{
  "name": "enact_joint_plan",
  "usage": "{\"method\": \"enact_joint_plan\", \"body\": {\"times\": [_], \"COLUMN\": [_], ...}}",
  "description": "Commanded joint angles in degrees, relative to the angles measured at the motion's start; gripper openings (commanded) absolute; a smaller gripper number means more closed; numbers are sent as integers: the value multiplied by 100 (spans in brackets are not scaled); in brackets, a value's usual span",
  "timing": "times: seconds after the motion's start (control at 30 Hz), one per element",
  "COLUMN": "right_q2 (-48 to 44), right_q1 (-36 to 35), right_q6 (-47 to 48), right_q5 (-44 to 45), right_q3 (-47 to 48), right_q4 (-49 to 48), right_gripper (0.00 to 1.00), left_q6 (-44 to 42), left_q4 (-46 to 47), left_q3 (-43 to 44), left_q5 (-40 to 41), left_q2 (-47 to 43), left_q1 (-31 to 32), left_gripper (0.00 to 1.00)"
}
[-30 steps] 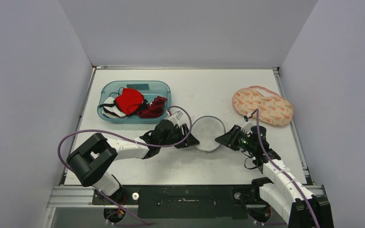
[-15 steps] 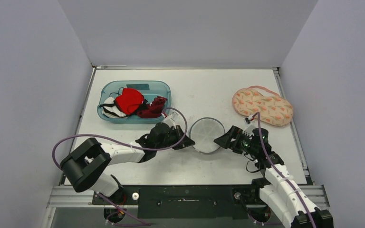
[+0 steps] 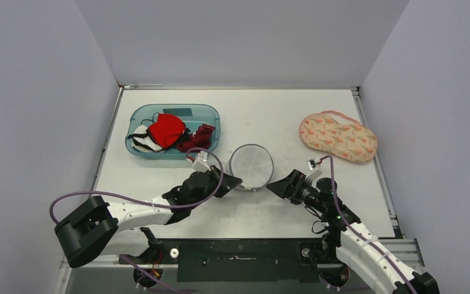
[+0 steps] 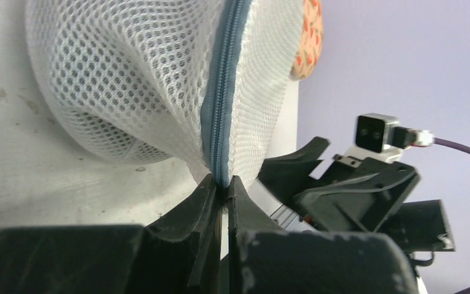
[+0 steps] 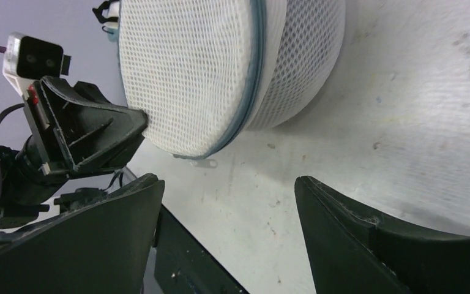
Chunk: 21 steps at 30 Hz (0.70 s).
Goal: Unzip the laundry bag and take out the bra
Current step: Place the laundry bag at the center of the board.
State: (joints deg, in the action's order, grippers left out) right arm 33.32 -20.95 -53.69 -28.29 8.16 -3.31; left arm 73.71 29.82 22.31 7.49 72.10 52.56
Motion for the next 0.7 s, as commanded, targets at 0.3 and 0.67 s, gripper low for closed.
{"method": "enact_joint_plan", "body": {"times": [0.3,0.67], "right_q2": [2159,3061], "right_q1": [-1514,-1546], "right_q6": [-1715,-1717], "right_q5": [2087,2029], "right_q3": [-109,212], "right_q4": [-3385,-3905], "right_gripper": [63,41], "left_q6": [894,537], "left_q4": [292,112], "left_q3": [18,112], "left_q5": [1290,1066], "left_q2": [-242,-300], "left_q1": [502,524], "left_gripper": [0,0]}}
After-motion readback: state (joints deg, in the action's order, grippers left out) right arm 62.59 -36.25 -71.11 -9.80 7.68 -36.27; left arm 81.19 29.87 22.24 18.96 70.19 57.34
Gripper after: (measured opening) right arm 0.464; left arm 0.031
